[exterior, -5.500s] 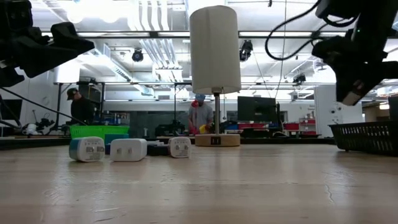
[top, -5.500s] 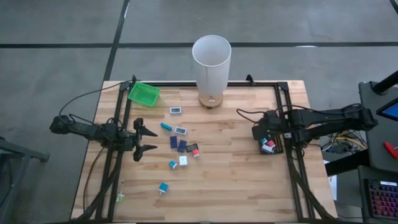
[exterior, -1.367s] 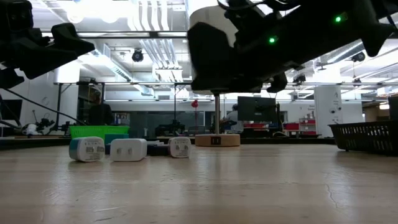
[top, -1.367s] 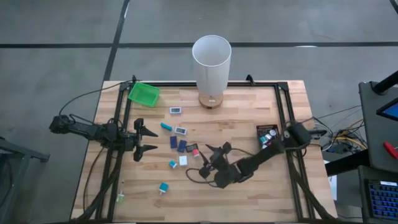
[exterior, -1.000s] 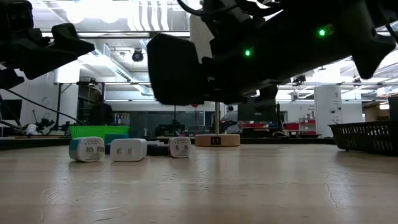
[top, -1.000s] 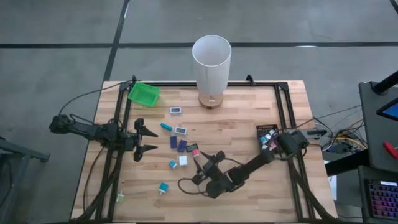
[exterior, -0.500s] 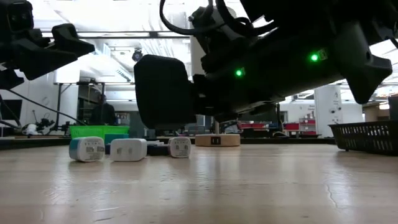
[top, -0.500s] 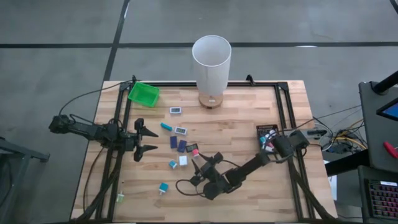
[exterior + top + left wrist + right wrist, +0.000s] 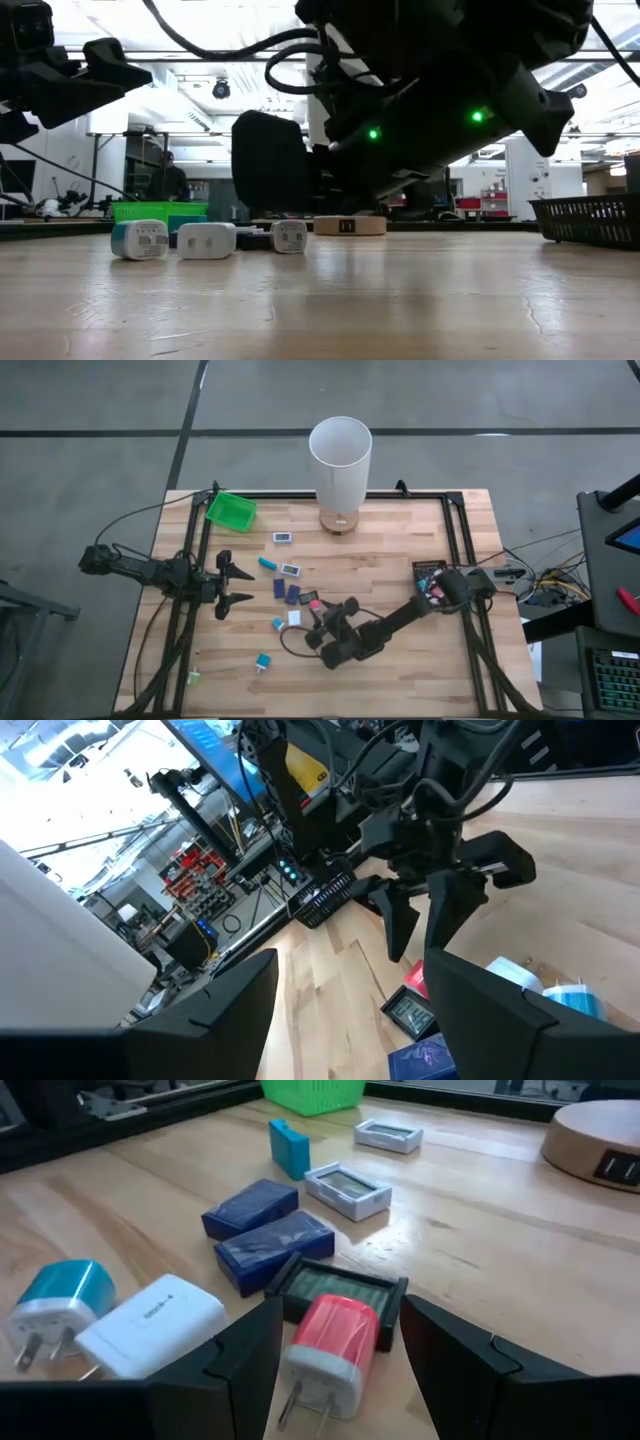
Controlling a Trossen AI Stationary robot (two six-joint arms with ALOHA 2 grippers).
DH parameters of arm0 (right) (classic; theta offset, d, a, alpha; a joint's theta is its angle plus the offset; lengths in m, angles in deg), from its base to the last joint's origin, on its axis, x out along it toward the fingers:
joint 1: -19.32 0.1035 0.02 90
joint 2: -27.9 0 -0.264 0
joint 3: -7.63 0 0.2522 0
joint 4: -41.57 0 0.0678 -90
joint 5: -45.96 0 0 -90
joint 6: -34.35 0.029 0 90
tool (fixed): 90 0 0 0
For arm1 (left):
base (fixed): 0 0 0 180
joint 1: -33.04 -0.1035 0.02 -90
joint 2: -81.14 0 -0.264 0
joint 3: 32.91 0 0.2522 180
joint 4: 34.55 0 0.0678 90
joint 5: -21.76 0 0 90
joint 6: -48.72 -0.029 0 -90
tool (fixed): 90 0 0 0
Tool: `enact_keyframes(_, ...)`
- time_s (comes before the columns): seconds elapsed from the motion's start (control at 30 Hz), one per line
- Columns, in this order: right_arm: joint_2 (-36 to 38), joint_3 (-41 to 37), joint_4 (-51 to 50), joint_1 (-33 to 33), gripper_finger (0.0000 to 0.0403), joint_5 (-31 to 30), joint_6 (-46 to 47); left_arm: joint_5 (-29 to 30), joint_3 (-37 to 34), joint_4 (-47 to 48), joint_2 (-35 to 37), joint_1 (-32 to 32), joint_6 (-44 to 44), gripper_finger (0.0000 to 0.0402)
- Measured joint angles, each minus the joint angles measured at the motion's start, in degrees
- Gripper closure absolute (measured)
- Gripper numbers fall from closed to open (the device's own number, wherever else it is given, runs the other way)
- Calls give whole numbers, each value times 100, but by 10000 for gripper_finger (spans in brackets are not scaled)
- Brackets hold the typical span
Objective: Pick & Place Office items
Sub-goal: Put the pink charger adapter into the black bin
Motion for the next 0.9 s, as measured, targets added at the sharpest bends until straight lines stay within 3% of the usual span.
enact_keyframes(0.13,0,-1,-7,-138,203,456,67,-1,0,0,0,0,2,145)
enact_keyframes(0.9,9,-11,-558,-438,213,1165,747,-2,0,0,0,2,1,145)
